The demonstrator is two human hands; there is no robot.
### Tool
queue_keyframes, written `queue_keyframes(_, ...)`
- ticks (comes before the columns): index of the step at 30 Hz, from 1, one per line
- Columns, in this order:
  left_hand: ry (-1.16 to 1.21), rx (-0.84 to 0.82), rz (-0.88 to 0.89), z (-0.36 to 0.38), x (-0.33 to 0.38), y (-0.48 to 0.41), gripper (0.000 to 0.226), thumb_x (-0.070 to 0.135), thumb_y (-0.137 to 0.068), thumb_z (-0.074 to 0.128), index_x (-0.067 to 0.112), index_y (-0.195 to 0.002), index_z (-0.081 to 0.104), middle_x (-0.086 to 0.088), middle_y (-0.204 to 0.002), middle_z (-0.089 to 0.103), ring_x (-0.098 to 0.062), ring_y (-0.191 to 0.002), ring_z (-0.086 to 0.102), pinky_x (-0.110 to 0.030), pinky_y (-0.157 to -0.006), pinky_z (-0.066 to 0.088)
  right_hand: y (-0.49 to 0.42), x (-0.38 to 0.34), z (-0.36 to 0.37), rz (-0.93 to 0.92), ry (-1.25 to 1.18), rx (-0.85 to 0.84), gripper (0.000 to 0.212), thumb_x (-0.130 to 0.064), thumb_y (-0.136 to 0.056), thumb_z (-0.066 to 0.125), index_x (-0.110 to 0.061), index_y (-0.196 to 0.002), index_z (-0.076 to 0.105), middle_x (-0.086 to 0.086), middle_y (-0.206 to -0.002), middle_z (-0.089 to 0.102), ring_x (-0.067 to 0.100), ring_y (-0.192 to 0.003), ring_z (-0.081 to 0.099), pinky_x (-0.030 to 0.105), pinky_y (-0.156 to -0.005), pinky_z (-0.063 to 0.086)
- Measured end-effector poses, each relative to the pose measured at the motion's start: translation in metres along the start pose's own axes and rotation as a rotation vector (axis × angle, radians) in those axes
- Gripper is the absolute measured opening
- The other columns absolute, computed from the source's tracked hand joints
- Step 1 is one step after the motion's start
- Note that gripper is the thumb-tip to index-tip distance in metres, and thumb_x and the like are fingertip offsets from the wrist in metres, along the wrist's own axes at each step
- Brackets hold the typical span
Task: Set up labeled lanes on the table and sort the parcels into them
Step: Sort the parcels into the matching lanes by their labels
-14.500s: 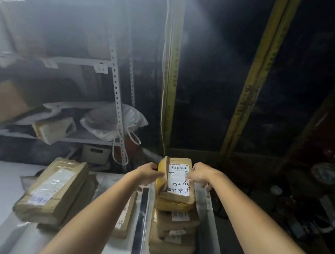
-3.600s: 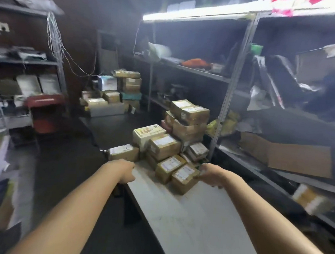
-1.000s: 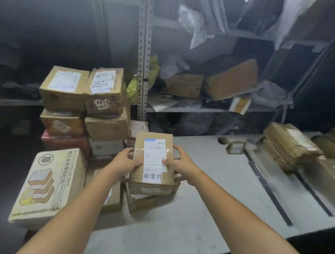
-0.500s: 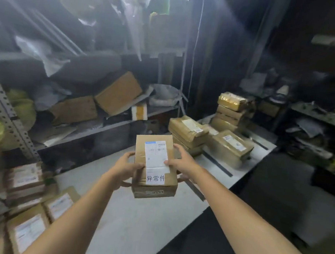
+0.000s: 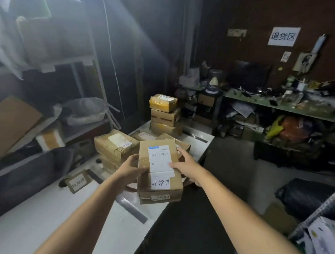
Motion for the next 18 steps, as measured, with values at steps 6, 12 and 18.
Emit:
queue_keyframes(6,-0.052,-0.093,0.007,0.055,0.037,-0.095,0.058,0.028,-0.091,0.070,0.038,-0.139,0.040,-0.008,-0.115,0.066,-0.029,-0.098,0.068,-0.053,-0.083,0.058,-0.068,0.024,-0.063,0.082,-0.004,0.082,0.069,-0.024,-0.094,0.068,-0.043,-0.149,0.031,-0.002,-0.138,0.055,0.022,-0.111,0.061,0.052,-0.082,0.058)
queue_keyframes(12,-0.068,-0.172,0.024,0.099,0.090,-0.174,0.062,0.021,-0.094,0.068,0.033,-0.145,0.036,-0.005,-0.109,0.066,-0.023,-0.092,0.066,-0.036,-0.061,0.055,-0.131,0.020,-0.124,0.138,0.010,0.176,0.069,-0.022,-0.096,0.067,-0.038,-0.152,0.032,-0.001,-0.141,0.055,0.020,-0.116,0.057,0.033,-0.078,0.043)
queue_keyframes(18,-0.126,-0.233,0.013,0.141,0.135,-0.238,0.062,0.024,-0.094,0.069,0.033,-0.146,0.036,-0.002,-0.102,0.065,-0.024,-0.093,0.068,-0.043,-0.072,0.058,-0.188,0.022,-0.184,0.167,0.015,0.216,0.068,-0.024,-0.098,0.065,-0.034,-0.154,0.029,0.002,-0.145,0.052,0.019,-0.114,0.053,0.039,-0.085,0.038)
Point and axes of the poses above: each hand's wrist, its own y-axis away from the middle knuckle, its own z-axis out of the palm, x = y × z, the point moved 10 cm from there along -y, towards the middle knuckle
